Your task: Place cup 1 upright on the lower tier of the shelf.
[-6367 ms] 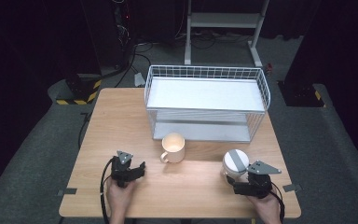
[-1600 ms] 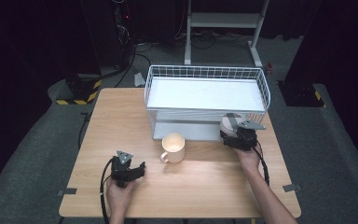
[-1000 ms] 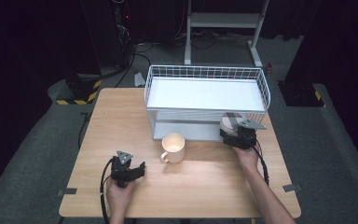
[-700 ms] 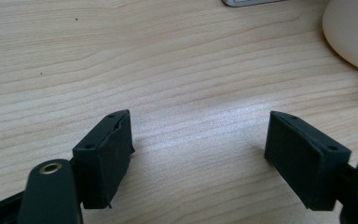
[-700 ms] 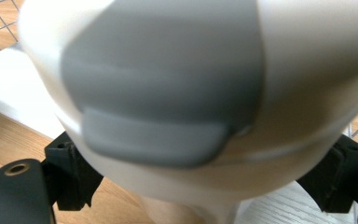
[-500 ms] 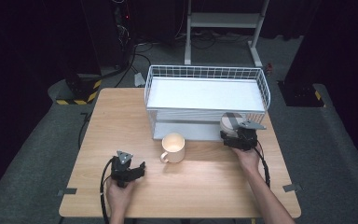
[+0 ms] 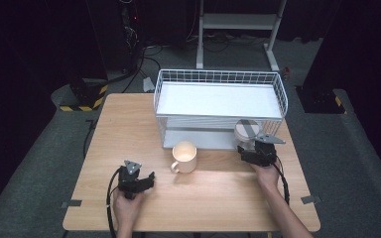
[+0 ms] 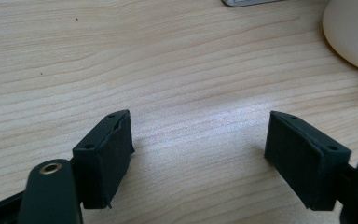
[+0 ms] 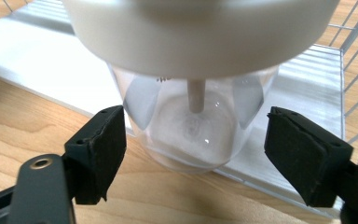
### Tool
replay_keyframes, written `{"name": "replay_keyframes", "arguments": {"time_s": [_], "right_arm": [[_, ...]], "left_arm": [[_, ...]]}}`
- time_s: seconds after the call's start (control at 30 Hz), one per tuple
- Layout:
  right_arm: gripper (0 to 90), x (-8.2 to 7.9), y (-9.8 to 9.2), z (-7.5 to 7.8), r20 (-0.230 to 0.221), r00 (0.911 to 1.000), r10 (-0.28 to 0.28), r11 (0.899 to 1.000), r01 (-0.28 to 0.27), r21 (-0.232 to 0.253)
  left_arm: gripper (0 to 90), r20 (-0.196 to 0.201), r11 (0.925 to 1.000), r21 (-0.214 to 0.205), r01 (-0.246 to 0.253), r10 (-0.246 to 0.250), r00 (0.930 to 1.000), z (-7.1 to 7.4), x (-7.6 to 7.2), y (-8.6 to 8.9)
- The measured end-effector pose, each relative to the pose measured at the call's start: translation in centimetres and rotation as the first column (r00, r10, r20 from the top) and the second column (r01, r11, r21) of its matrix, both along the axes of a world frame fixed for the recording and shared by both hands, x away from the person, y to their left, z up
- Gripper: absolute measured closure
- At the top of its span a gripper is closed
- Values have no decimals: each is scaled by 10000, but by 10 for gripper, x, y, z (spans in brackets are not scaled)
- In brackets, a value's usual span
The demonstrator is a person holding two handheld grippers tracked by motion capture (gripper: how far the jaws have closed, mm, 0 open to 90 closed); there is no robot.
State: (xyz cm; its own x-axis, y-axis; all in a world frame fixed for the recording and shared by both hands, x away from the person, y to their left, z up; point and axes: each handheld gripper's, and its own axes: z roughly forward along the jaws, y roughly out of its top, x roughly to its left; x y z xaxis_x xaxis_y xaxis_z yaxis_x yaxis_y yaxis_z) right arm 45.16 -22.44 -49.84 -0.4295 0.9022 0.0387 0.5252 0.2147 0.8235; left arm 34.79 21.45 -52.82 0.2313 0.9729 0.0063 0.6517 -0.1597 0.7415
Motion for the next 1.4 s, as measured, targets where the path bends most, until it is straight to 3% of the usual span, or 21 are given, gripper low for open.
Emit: {"name": "replay_keyframes", "arguments": {"time_s": [0.17,0.73,0.87,1.4], "right_arm": [[242,-1,2,-1,-129,9999,-114,9998,116,165],[263,12,4,-3,-291,9983,-514,9987,513,-19],[349,15,5,-3,-192,9984,-537,9985,535,-72],[444,22,4,-10,-148,9969,-770,9970,770,-4]], "left_arm": [[233,-1,10000,-2,-1,1,10000,0,0,0],[233,-1,10000,0,1,-1,10000,0,0,0],[234,16,10000,-21,-21,21,10000,0,0,0],[232,13,10000,-31,-24,24,10000,0,0,0]]}}
